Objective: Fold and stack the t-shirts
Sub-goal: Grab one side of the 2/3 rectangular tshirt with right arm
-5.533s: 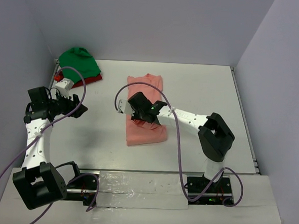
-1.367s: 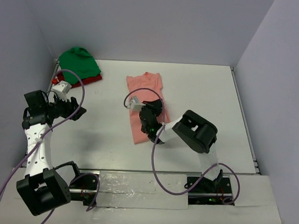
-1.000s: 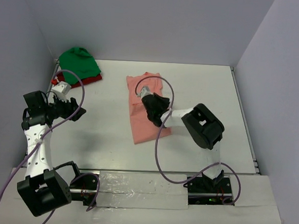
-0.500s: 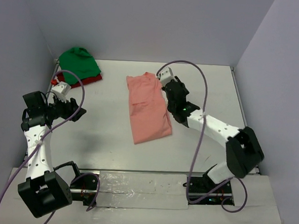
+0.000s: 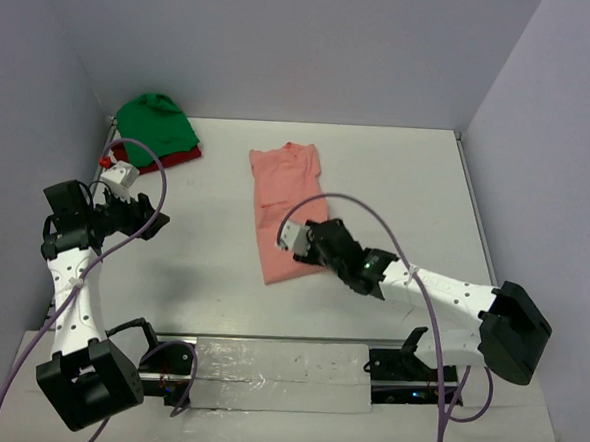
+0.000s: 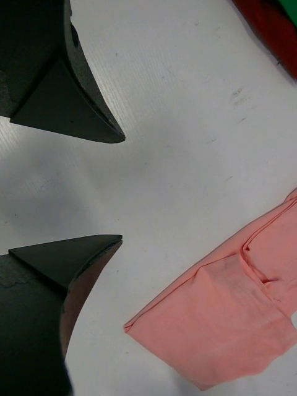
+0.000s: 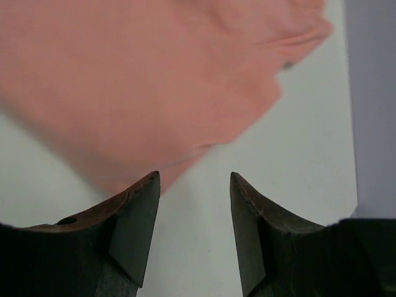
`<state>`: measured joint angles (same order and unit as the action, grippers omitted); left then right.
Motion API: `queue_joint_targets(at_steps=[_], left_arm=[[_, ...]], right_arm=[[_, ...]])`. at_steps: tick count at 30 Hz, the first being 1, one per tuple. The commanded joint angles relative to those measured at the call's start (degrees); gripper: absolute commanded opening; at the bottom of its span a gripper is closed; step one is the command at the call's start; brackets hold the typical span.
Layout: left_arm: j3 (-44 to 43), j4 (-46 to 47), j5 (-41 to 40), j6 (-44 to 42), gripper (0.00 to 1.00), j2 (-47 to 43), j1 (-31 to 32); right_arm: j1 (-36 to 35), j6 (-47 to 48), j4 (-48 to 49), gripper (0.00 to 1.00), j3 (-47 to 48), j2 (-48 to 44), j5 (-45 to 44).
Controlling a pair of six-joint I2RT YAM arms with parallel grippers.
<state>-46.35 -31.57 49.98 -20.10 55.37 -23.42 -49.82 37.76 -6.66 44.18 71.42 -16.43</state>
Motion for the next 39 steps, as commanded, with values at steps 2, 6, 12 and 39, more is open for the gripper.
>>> queue_joint_targets(at_steps=[2, 6, 12, 39], left_arm=[[-0.6, 0.4, 1.6, -0.6, 0.7, -0.4, -0.6], [-0.6, 0.4, 1.5, -0.6, 0.7, -0.1, -0.5], [-0.3, 0.7, 1.3, -0.5, 0.7, -0.2, -0.7], [-0.1, 0.8, 0.8, -0.9, 0.7, 0.0, -0.7]], right_arm=[[-7.3, 7.8, 0.6, 0.65, -8.3, -0.3, -2.3], [-11.4, 10.4, 5.0, 0.69, -12.2, 1.8, -6.6], [-17.1, 15.8, 16.2, 0.76, -17.7, 2.9, -10.5], [-12.3, 18.8, 27.6, 0.46, -11.5, 26.4, -7.4]])
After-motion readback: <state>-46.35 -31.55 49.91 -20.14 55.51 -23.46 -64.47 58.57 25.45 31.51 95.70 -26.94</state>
